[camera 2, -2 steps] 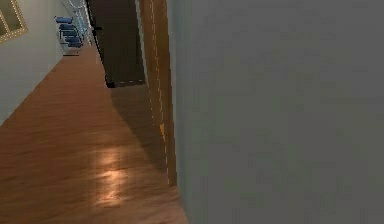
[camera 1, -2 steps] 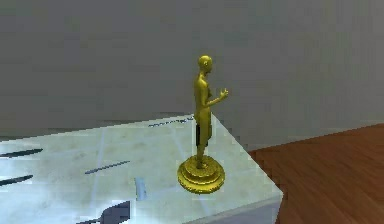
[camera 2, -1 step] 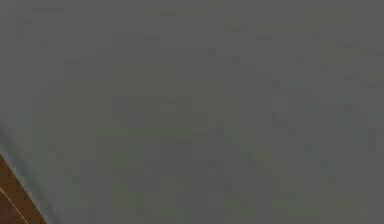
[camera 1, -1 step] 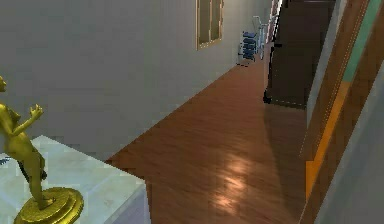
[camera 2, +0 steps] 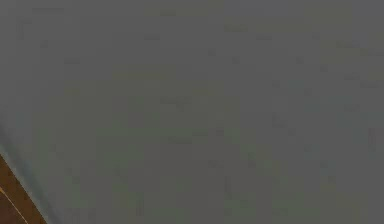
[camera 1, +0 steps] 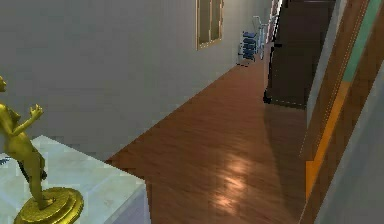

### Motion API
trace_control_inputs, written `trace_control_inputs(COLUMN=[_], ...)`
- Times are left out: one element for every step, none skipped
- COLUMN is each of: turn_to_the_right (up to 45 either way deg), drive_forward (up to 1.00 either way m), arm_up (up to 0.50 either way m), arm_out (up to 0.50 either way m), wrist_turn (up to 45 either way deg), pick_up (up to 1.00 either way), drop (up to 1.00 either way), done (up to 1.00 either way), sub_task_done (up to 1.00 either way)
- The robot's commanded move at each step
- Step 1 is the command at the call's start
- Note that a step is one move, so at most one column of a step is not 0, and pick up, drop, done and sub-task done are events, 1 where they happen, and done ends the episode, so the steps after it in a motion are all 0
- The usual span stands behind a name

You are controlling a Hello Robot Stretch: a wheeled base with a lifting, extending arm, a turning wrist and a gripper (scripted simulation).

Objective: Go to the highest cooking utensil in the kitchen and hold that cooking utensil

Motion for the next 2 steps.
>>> trace_control_inputs(turn_to_the_right=[-45.0, 45.0], drive_forward=[0.00, 0.00], arm_up=[0.00, 0.00], arm_out=[0.00, 0.00], wrist_turn=[0.0, 0.0], pick_up=[0.00, 0.00], drop=[0.00, 0.00], done=[0.00, 0.00], sub_task_done=[0.00, 0.00])
